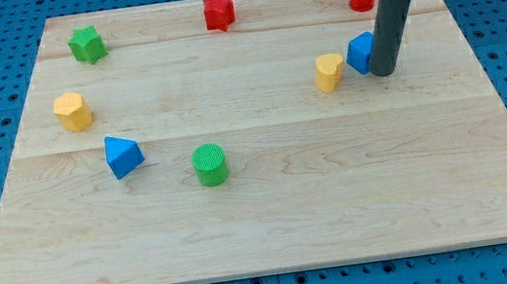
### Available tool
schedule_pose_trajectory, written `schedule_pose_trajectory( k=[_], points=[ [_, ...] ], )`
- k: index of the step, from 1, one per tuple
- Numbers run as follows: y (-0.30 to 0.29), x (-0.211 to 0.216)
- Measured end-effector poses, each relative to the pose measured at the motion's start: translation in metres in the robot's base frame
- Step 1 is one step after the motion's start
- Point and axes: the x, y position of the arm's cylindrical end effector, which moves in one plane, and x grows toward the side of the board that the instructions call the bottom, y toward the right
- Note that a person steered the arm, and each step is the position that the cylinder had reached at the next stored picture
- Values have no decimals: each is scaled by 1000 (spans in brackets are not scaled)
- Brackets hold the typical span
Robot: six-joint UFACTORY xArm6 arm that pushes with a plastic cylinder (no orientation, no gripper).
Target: Push the blue cubeyellow heart to the top side
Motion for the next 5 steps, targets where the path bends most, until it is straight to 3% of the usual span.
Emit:
schedule_pose_trajectory(
  k=[5],
  points=[
    [-19,0]
  ],
)
